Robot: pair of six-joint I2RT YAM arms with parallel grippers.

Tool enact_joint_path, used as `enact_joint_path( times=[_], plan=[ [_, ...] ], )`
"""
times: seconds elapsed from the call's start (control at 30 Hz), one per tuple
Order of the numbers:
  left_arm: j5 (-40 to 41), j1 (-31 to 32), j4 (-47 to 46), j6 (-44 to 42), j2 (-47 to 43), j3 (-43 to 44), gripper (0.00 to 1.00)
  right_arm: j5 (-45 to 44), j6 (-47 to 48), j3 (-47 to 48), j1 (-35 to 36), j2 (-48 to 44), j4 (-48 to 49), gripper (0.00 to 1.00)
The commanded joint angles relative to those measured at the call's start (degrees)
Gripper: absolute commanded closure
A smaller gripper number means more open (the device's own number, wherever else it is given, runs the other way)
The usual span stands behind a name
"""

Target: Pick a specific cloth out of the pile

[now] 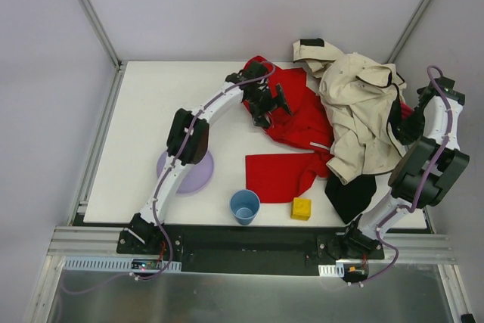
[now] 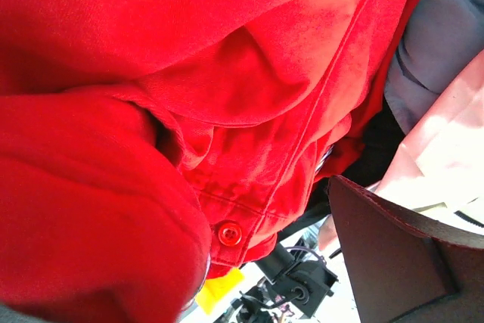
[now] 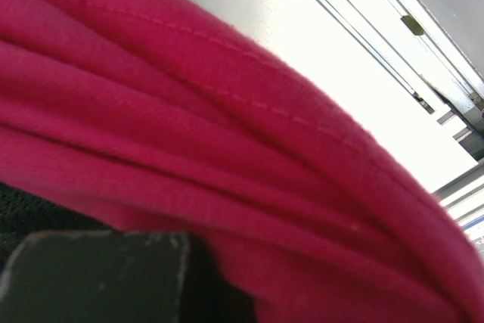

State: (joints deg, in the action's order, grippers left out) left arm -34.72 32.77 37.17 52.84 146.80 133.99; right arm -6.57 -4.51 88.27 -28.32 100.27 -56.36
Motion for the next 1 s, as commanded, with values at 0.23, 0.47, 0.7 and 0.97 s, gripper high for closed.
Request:
enact_joint_path(
  times=[0.23, 0.47, 0.7, 0.97],
  plan=[
    [-2.6, 6.5, 0.7, 0.7, 7.4, 3.8, 0.28, -1.1, -1.0, -1.3, -1.3, -2.2, -0.2, 0.99],
    [-4.6, 6.5, 0.5, -1.3, 7.8, 4.7, 0.82, -0.6, -1.0, -1.6, -1.3, -2.2, 0.0, 0.99],
    [-2.7, 4.8, -1.5, -4.1, 1.7, -0.4, 1.00, -0.2, -1.0, -2.3, -1.3, -2.7, 0.3, 0.99],
    [-1.7, 0.7, -7.2, -4.8, -7.0, -3.2, 1.00, 1.4, -1.6, -1.7, -1.7, -2.7, 0.3, 0.99]
  ],
)
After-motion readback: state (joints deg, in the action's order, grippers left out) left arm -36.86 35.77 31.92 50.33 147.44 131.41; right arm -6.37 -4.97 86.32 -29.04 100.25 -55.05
